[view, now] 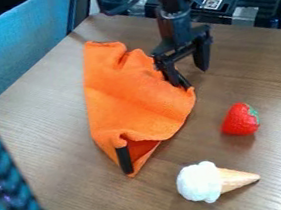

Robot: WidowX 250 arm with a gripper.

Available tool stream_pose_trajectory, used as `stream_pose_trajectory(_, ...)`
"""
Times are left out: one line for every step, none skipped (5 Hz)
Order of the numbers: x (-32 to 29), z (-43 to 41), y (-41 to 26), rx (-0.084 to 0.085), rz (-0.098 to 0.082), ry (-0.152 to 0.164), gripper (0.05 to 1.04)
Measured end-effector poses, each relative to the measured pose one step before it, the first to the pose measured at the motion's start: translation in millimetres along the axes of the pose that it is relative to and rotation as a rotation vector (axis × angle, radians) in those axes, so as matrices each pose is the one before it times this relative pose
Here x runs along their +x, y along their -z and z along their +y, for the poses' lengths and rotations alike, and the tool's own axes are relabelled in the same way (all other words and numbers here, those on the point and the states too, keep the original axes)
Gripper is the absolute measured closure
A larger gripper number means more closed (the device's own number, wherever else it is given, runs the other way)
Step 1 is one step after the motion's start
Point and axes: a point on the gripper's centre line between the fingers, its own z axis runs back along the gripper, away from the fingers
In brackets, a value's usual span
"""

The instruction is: Fold the cloth from bottom left to top right

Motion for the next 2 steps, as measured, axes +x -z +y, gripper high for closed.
stream_pose_trajectory(3.96,-3.53,-30.53,-0.1577,-0.0101,0.0360,0.085)
stream_pose_trajectory(2.18,2.92,-18.44,-0.1490,0.0101,0.0677,0.085)
